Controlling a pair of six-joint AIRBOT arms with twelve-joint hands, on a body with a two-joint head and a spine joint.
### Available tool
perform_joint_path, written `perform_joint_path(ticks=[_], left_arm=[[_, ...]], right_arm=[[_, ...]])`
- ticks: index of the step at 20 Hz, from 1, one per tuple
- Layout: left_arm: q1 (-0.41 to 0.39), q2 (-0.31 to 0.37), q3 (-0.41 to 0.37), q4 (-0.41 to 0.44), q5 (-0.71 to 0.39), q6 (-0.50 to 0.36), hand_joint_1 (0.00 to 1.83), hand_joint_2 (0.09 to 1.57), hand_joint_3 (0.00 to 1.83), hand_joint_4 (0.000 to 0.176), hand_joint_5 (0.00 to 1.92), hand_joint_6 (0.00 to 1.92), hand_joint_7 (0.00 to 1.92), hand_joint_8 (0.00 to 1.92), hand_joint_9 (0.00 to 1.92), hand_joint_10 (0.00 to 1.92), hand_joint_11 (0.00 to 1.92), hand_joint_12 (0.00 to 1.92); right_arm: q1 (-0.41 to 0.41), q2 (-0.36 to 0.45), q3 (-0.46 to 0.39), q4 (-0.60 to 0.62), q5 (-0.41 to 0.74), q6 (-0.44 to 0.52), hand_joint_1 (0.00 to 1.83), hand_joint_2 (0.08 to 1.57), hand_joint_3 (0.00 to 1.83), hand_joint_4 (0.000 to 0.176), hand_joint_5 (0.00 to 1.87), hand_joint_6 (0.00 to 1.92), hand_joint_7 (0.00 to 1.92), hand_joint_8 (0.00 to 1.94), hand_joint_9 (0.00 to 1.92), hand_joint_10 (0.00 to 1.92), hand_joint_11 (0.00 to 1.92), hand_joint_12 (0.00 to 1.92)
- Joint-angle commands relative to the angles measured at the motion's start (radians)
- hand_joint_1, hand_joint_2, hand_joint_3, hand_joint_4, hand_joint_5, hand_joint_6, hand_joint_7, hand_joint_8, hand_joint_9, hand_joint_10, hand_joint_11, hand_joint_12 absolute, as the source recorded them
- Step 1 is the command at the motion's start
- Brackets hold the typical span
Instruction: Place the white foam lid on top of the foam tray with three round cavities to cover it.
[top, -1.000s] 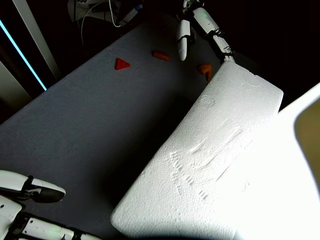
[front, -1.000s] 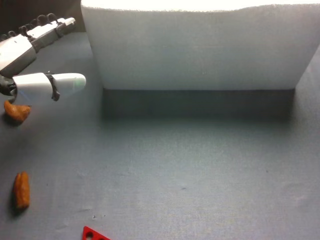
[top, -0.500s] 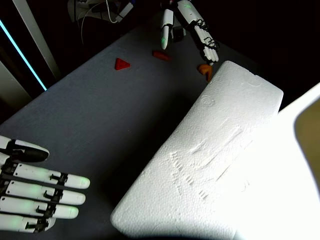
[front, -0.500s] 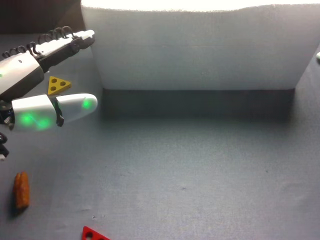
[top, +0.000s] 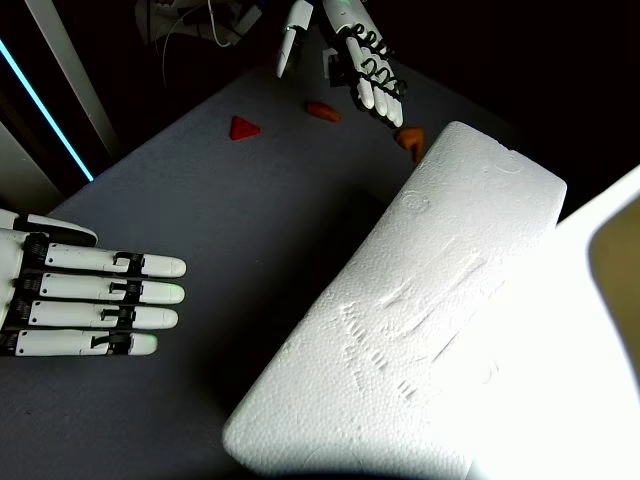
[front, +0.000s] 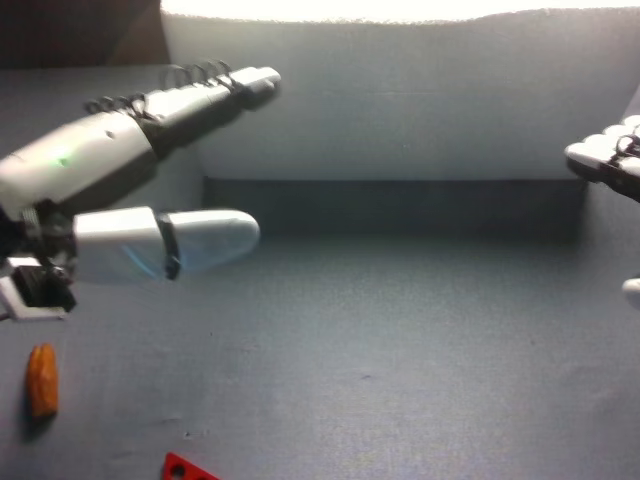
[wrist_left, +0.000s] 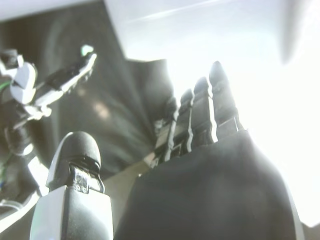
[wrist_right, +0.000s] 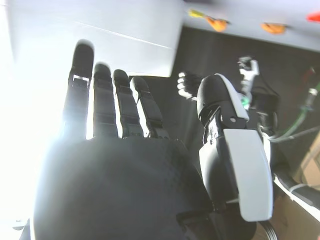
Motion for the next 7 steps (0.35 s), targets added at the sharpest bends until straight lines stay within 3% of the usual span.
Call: perform_joint_path(ticks=[1, 3, 4, 5, 6, 7], left_arm=[[-0.017, -0.002, 0.006, -0.014, -0.103, -0.013, 0.23, 1.25, 0.01, 0.036, 0.00, 0.00, 0.00, 0.00, 0.00, 0.00, 0.00, 0.00], [-0.038, -0.012, 0.012, 0.015, -0.094, -0.027, 0.26, 1.24, 0.00, 0.004, 0.00, 0.00, 0.00, 0.00, 0.00, 0.00, 0.00, 0.00], [-0.046, -0.015, 0.013, 0.027, -0.094, -0.033, 0.26, 1.24, 0.00, 0.004, 0.00, 0.00, 0.00, 0.00, 0.00, 0.00, 0.00, 0.00], [-0.053, -0.016, 0.012, 0.037, -0.094, -0.037, 0.24, 1.23, 0.00, 0.024, 0.00, 0.00, 0.00, 0.00, 0.00, 0.00, 0.00, 0.00], [-0.058, -0.017, 0.011, 0.050, -0.095, -0.043, 0.24, 1.23, 0.00, 0.061, 0.00, 0.00, 0.00, 0.00, 0.00, 0.00, 0.00, 0.00], [-0.059, -0.017, 0.010, 0.056, -0.095, -0.047, 0.27, 1.23, 0.00, 0.073, 0.00, 0.00, 0.00, 0.00, 0.00, 0.00, 0.00, 0.00]], right_arm=[[0.015, 0.004, 0.005, 0.004, 0.115, 0.011, 0.34, 1.28, 0.00, 0.000, 0.00, 0.00, 0.00, 0.00, 0.00, 0.00, 0.00, 0.01], [0.031, -0.004, 0.007, -0.015, 0.114, 0.018, 0.31, 1.26, 0.00, 0.000, 0.00, 0.00, 0.00, 0.00, 0.00, 0.00, 0.03, 0.02], [0.038, -0.006, 0.007, -0.024, 0.114, 0.022, 0.31, 1.26, 0.00, 0.000, 0.00, 0.00, 0.00, 0.00, 0.00, 0.00, 0.03, 0.02], [0.043, -0.007, 0.006, -0.035, 0.114, 0.026, 0.32, 1.27, 0.00, 0.000, 0.00, 0.00, 0.00, 0.00, 0.00, 0.00, 0.01, 0.18], [0.050, -0.007, 0.005, -0.049, 0.115, 0.031, 0.37, 1.26, 0.00, 0.000, 0.00, 0.00, 0.00, 0.00, 0.00, 0.00, 0.00, 0.20], [0.055, -0.007, 0.003, -0.057, 0.116, 0.033, 0.39, 1.26, 0.00, 0.000, 0.00, 0.00, 0.00, 0.00, 0.00, 0.00, 0.00, 0.12]])
